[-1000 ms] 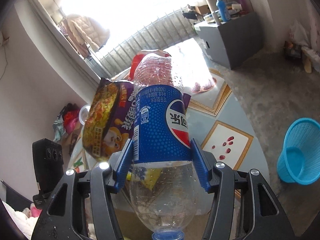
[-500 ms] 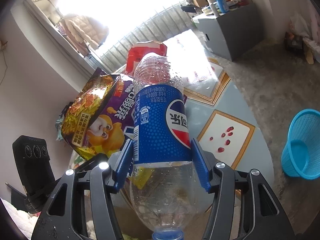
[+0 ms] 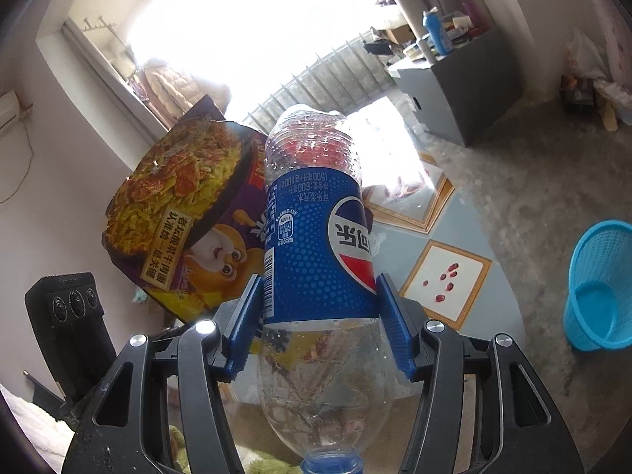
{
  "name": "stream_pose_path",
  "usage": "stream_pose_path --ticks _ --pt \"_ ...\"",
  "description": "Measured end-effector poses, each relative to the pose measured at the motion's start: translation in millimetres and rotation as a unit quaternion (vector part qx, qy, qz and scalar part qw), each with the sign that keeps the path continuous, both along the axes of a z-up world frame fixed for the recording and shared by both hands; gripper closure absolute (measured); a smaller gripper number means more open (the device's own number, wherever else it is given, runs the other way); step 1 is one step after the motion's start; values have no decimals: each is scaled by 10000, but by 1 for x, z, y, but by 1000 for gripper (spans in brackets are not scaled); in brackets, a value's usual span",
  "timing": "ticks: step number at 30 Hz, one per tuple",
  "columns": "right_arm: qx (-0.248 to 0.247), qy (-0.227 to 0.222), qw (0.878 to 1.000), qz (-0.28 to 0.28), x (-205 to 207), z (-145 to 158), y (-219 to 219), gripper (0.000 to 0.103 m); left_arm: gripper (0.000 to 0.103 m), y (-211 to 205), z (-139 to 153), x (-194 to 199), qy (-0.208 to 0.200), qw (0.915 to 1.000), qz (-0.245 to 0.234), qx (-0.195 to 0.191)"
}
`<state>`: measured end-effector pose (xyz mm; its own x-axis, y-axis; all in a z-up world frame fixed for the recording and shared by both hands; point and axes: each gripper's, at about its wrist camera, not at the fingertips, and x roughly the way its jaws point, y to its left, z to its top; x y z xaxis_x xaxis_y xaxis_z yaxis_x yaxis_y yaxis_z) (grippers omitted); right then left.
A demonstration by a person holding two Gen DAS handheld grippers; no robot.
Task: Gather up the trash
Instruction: 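Lift the bottle with the right gripper while the left gripper grasps the purple snack bag, then carry the bottle and snack bag over the blue wastebasket with both grippers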
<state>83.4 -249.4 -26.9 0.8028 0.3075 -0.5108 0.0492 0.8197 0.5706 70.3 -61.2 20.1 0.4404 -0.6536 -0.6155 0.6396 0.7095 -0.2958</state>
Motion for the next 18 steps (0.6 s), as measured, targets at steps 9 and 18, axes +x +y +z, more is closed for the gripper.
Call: stream_pose_path --ticks 9,18 --pt "181 -228 9959 -862 -43 7 -49 49 101 -58 27 -2 -434 9928 -1058 368" --pt "703 230 9686 -2375 -100 -31 -141 49 101 -202 -10 35 863 9622 -2328 1120"
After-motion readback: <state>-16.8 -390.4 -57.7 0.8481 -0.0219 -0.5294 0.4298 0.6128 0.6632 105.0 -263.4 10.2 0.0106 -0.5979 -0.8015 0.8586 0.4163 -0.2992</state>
